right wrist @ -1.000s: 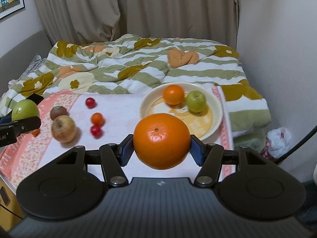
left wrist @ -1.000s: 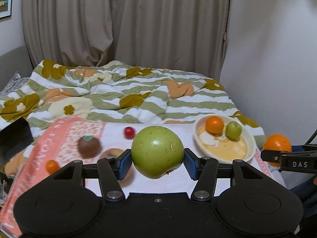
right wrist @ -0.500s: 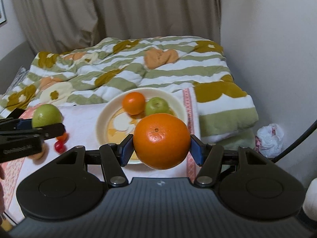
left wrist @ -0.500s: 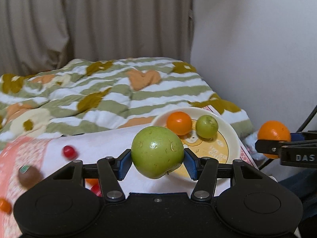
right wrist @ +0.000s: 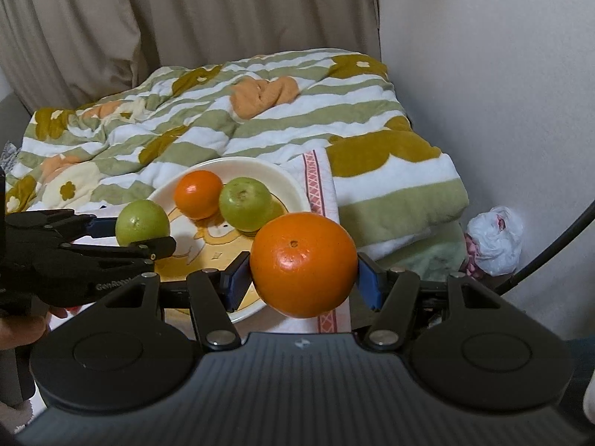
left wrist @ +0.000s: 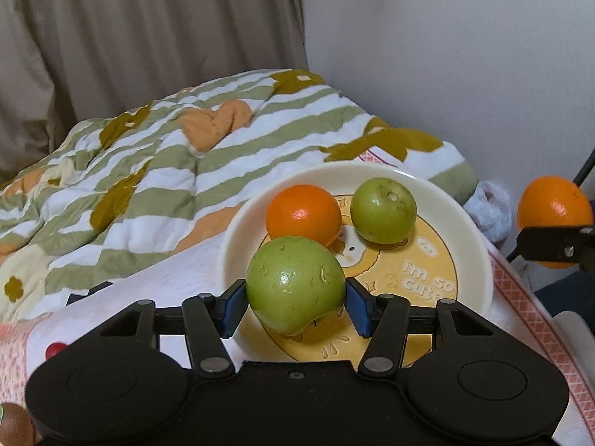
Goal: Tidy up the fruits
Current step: 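Lift both fruits to the cream bowl and release them inside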
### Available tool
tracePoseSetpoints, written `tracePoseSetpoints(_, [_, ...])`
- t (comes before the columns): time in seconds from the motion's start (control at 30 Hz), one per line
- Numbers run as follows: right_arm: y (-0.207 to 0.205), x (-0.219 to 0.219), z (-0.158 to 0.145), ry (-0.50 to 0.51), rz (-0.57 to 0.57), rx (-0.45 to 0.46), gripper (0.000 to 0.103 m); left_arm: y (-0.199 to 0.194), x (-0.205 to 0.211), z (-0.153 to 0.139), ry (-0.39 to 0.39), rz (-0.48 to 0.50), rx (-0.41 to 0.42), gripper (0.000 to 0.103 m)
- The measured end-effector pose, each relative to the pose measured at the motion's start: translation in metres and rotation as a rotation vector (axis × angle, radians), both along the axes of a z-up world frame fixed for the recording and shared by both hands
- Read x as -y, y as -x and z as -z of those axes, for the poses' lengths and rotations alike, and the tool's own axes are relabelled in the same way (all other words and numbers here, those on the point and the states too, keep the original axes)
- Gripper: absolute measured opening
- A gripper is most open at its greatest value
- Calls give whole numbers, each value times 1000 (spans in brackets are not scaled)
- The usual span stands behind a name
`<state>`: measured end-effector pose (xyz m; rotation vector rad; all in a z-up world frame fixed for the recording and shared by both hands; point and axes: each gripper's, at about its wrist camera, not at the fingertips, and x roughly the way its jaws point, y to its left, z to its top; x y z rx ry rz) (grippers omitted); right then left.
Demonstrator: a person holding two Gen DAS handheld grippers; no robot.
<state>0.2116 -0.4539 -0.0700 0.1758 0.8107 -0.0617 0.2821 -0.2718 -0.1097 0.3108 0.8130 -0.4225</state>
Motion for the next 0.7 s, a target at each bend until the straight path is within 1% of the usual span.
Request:
tracePoseSetpoints(0.13, [-3,2,2,-1,18,-7,75,-7,5,5,-29,16,0,61])
tracePoseSetpoints(0.17, [-3,3,3,-1,22,-8,75,-8,6,6,-32,19,3,64])
tracePoseSetpoints(0.2, [-4,3,3,-1,24,-9,75,-7,6,4,-30,25,19,79])
tracePoseSetpoints(0.23, [-4,4,3,0,27,-8,75,-6,7,2,-26,31,38,87])
tracePoseSetpoints(0.27, [-3,5,2,1,32,-7,75,-4,7,-2,-23,38,61,98])
tracePoseSetpoints(0.33, [-4,6,1,-1,39,-5,75,-2,7,-7,-21,49,78,100])
tracePoseSetpoints(0.47, [-4,7,-4,1,40,4,75,3,1,-12,-21,45,67,100])
tracePoseSetpoints(0.7, [-11,-2,-9,12,-1,10,75,15,-21,-27,28,-12,32,100])
